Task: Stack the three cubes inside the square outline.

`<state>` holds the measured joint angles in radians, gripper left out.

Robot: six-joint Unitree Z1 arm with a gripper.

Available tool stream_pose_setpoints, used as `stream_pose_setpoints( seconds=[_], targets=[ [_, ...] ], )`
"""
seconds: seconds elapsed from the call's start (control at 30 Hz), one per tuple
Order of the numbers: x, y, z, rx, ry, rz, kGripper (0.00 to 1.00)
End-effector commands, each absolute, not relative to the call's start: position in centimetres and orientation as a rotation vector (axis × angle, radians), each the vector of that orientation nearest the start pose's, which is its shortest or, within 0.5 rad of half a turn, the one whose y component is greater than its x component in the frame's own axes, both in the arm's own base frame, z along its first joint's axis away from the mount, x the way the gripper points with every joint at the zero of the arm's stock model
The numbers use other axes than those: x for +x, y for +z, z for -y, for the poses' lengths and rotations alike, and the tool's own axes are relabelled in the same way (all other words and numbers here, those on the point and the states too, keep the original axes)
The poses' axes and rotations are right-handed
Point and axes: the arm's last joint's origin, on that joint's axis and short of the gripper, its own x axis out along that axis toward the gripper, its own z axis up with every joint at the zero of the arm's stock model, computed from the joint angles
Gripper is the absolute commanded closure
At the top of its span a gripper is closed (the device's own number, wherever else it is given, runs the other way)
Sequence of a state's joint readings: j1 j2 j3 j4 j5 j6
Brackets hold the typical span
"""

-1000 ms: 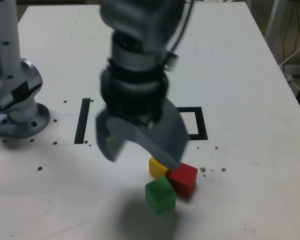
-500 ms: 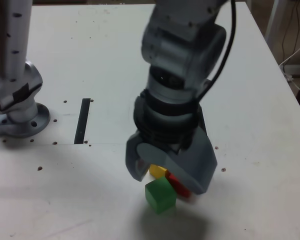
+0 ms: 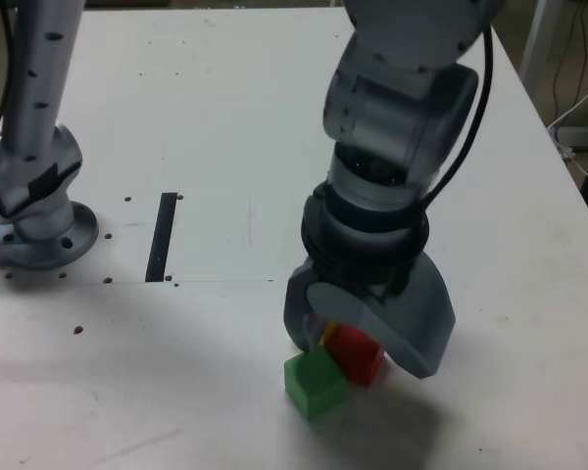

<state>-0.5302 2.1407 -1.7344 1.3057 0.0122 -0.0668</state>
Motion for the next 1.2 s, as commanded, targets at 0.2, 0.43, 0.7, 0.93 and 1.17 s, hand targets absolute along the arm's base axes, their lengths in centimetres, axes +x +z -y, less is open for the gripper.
stream_pose_setpoints(
  seconds=[0.2,0.43,0.7,0.93,1.17],
  targets=[
    [34.9,24.0,20.0,0.411,-0.331,-1.665,0.0],
    [35.3,23.7,20.2,0.409,-0.337,-1.658,0.0],
    [35.7,23.6,20.4,0.408,-0.349,-1.642,0.0],
    [36.2,23.6,20.8,0.407,-0.374,-1.622,0.0],
    [36.5,23.7,21.1,0.415,-0.392,-1.603,0.0]
  ],
)
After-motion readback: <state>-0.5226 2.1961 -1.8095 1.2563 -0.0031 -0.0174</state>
